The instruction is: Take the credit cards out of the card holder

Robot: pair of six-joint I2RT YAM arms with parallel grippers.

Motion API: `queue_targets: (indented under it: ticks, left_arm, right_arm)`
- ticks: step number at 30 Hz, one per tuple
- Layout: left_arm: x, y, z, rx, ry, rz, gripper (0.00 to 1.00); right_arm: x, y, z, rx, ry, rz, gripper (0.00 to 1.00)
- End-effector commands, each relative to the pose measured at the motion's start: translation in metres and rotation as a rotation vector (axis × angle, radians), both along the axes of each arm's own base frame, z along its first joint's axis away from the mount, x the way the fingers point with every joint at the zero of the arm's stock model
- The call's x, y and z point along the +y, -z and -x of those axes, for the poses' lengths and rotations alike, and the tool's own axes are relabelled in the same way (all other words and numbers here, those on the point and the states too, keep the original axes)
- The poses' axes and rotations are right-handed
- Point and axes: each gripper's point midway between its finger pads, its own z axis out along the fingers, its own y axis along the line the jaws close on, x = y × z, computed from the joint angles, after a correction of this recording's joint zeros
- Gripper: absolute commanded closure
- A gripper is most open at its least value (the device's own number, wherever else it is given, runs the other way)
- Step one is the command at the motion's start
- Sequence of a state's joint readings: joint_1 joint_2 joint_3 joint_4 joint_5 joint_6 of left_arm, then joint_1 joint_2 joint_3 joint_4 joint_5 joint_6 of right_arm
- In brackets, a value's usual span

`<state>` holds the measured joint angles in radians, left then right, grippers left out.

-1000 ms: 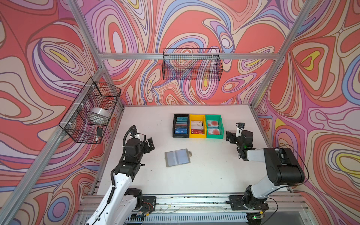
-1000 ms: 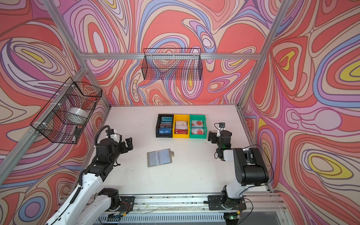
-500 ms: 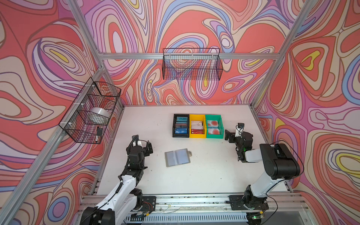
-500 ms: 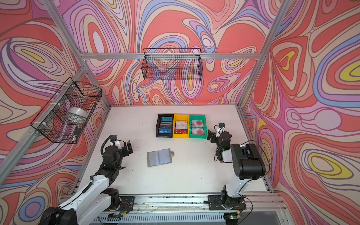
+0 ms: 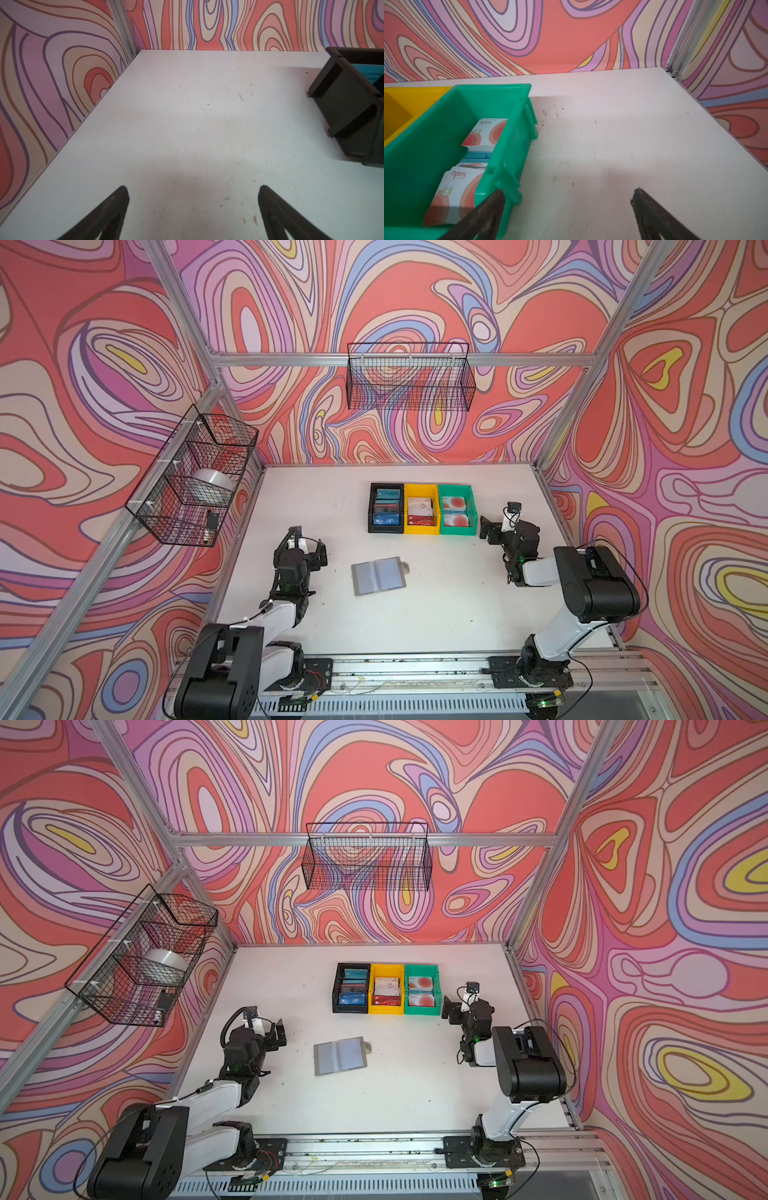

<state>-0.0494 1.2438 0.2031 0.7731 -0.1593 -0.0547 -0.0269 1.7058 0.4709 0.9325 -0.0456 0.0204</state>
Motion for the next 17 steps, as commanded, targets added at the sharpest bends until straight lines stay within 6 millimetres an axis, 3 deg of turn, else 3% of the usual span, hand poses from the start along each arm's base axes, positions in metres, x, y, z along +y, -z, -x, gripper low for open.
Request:
queue_targets:
  ticks: [1,5,7,9,17]
  left_arm:
    - [-0.006,-0.022,-0.025,-0.106,0.062,-0.001,0.0]
    - [-0.007,-0.003,-0.039,-0.122,0.077,-0.009,0.03]
    - [-0.009,0.006,-0.037,-0.033,0.087,0.006,0.03]
    - [-0.01,0.004,-0.042,-0.064,0.096,-0.002,0.06]
    - [0.006,0.006,-0.046,-0.018,-0.011,0.007,0.0]
  right_arm:
    - [-0.002,-0.002,-0.001,-0.012,0.002,-0.004,0.02]
    - [-0.001,-0.002,-0.001,-0.013,0.0,-0.003,0.01]
    - [-0.002,-0.002,-0.001,-0.011,0.0,-0.002,0.02]
    - [-0.001,-0.002,-0.001,-0.011,0.0,-0.002,0.02]
    - [-0.001,-0.002,-0.001,-0.012,0.0,-0.003,0.02]
